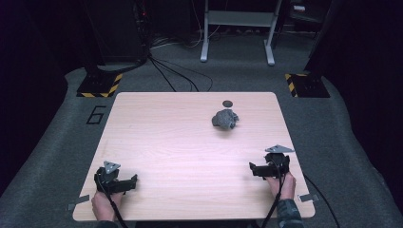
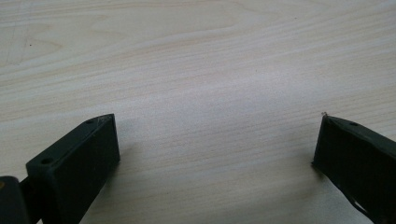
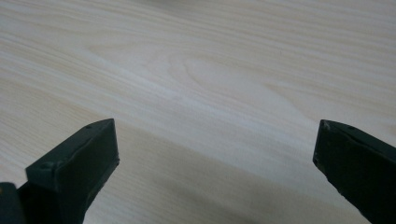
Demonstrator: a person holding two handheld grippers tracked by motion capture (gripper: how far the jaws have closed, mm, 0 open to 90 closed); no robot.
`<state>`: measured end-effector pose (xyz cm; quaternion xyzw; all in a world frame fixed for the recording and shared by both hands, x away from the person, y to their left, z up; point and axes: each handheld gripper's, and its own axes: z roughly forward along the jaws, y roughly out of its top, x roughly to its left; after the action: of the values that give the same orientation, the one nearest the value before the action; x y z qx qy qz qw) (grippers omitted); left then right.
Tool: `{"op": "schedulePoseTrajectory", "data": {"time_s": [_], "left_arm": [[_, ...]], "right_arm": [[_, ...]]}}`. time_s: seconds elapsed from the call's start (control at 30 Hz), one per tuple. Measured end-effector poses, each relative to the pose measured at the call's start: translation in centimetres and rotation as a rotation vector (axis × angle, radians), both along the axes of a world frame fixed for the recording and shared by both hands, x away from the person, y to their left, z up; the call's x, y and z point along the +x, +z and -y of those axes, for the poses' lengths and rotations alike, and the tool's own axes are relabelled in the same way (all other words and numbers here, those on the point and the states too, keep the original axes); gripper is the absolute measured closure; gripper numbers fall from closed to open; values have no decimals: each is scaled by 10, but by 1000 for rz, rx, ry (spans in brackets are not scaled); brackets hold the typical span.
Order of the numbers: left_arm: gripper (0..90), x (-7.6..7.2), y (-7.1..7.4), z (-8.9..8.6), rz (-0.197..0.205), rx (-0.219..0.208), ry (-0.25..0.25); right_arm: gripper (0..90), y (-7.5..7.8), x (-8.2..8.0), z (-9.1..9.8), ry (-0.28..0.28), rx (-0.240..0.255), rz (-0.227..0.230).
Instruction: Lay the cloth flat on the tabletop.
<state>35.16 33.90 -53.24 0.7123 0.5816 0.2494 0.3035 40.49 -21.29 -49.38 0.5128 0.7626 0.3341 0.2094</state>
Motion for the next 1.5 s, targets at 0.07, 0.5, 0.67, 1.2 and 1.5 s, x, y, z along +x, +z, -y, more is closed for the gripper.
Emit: {"op": "schedulePoseTrajectory", "data": {"time_s": [0.07,0.5,0.67,1.2,1.5], "left_arm": [[2,0,0,-1,-4,8,-7],[2,0,0,-1,-3,8,-7],[2,0,0,-1,-4,8,-7],[3,0,0,-1,-4,9,-7],[3,0,0,-1,-4,9,-7]], "right_arm": [[0,4,5,-2,10,-3,3],[1,19,37,-23,74,27,-28],[3,25,52,-33,94,34,-31],[29,41,102,-66,132,25,-27],[114,40,129,-83,141,15,-45]]}}
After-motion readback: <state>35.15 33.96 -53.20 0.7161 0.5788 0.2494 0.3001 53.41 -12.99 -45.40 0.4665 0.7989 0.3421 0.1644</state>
